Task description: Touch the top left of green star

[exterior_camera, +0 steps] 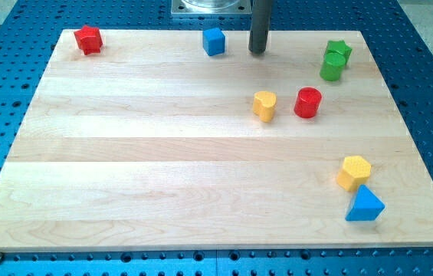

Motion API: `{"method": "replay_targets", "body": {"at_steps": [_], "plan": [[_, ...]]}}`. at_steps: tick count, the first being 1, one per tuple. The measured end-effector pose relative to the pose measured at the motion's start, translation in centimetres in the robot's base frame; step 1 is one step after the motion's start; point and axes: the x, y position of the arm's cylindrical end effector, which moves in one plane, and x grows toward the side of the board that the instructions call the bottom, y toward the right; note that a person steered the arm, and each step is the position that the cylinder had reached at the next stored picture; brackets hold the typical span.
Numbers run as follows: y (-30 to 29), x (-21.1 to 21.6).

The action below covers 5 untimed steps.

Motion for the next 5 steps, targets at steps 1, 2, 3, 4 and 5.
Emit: {"method": "replay_targets", "body": {"at_steps": [1,2,3,4,5], "plan": [[0.0,0.3],[0.7,2.7],[4.4,7.5],[9.8,8.2],[10.5,10.1]]}}
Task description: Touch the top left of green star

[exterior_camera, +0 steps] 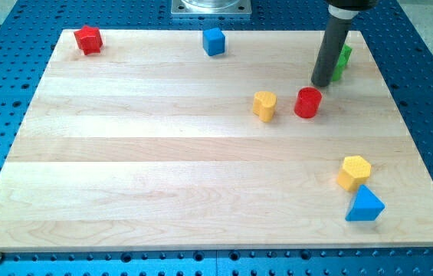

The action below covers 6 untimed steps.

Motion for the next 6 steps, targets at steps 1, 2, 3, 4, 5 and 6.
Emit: {"method": "replay_targets", "body": {"at_steps": [1,2,3,4,5,6], "plan": [[6.5,0.8],[11.9,-6.7],[9.1,-12.0],[3.6,-10.5],[1.7,-2.5],[1.8,-2.5]]}}
